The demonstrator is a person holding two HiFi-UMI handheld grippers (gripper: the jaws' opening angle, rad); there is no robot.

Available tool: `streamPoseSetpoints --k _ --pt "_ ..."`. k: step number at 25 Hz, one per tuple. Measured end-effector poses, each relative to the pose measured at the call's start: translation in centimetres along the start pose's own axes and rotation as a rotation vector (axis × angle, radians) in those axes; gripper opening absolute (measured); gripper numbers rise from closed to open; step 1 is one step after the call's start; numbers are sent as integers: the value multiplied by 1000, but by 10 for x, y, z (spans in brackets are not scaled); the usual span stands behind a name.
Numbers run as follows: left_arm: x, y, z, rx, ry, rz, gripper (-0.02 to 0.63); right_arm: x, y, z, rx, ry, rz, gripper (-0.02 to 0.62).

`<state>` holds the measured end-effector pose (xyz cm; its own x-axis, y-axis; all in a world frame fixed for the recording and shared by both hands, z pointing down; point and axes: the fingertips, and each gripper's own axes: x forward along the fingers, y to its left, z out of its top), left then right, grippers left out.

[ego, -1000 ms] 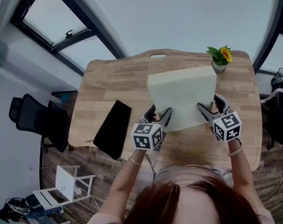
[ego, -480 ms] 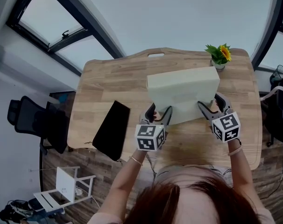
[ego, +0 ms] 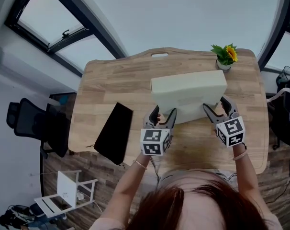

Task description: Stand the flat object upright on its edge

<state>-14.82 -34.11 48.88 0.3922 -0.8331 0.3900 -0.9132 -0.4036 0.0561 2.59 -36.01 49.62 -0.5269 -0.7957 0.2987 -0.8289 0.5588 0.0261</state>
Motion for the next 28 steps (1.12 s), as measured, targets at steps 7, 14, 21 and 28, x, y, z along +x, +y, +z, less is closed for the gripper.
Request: streamPoseSetpoints --k 7,14,21,28 --pt "5 4 -2 9 2 11 273 4 -1 0 -23 6 -25 298" --pt "8 8 -4 -1 -10 17 268 6 0 0 -37 12 -39 296" --pt "6 5 -6 -1 -24 -5 270 4 1 -1 -41 7 -34 299" --pt "5 5 -8 -17 -39 -7 268 3 2 -2 -43 -4 -22 316"
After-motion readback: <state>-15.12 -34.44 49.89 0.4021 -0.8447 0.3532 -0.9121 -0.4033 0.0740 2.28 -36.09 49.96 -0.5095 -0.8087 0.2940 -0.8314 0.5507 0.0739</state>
